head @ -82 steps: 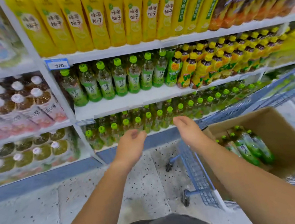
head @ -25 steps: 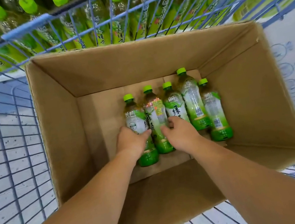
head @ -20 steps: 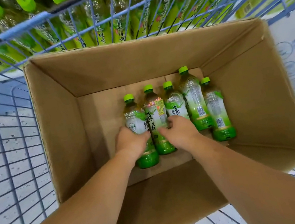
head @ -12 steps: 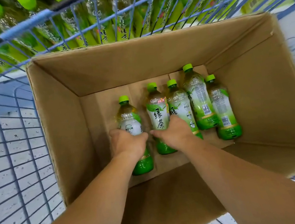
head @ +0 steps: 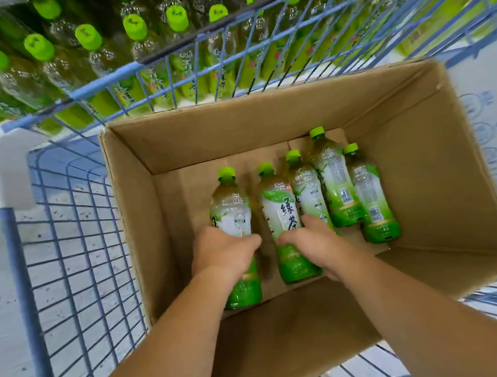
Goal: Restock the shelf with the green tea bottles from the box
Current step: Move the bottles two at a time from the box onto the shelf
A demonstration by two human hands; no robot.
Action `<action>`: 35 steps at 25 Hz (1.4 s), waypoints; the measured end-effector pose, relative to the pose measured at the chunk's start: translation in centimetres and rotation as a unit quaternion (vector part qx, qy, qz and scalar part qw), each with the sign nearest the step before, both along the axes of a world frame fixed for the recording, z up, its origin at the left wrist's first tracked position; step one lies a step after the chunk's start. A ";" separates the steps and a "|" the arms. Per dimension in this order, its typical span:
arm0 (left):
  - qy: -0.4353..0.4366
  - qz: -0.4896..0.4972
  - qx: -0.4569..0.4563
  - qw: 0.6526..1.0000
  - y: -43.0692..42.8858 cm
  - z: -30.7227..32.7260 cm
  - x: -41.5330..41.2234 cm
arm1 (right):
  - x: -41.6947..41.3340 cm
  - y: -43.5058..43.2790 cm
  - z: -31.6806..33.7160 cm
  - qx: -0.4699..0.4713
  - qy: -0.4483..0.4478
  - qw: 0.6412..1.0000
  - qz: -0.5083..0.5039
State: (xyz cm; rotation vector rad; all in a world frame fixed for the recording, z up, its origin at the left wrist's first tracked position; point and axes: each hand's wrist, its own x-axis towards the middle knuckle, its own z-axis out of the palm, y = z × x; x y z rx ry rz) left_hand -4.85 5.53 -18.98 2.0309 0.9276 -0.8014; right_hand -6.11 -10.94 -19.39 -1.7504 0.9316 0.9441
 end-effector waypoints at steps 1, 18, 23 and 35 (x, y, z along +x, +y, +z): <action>0.000 -0.013 0.010 1.000 0.3 0.7 0.1 | -0.4 -0.2 0.9 0.001 -0.004 1.000 -0.016; -0.057 -0.058 -0.211 0.974 7.4 17.6 -5.0 | -4.9 3.6 19.5 -0.035 -0.112 0.992 -0.044; -0.133 -0.037 -0.188 0.972 12.6 23.1 -4.5 | -6.1 7.0 24.7 -0.036 -0.158 0.986 -0.042; -0.242 -0.057 -0.154 0.956 23.9 31.6 -0.3 | -5.0 20.0 34.9 -0.039 -0.227 0.973 -0.018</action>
